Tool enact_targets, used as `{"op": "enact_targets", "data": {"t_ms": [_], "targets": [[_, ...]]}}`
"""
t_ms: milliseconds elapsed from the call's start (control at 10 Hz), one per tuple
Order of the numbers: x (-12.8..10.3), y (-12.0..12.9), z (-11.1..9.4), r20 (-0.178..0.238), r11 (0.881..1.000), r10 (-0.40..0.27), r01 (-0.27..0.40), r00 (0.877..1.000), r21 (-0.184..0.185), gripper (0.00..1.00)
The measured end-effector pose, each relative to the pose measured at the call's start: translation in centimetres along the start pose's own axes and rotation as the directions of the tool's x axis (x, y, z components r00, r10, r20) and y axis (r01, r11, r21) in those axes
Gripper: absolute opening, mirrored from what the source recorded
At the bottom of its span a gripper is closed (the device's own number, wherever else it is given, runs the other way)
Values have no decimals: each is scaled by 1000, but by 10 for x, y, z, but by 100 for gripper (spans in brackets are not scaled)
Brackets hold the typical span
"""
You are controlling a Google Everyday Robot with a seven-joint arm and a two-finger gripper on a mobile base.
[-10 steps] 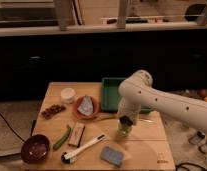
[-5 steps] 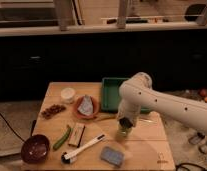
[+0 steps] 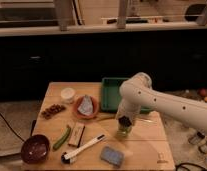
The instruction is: Stack cups into tray
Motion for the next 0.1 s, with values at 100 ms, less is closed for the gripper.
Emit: {"op": "enact_targets", "data": {"t_ms": [100], "targets": [[1,0,2,5,1000,-2,2,1000,-3,80]]}}
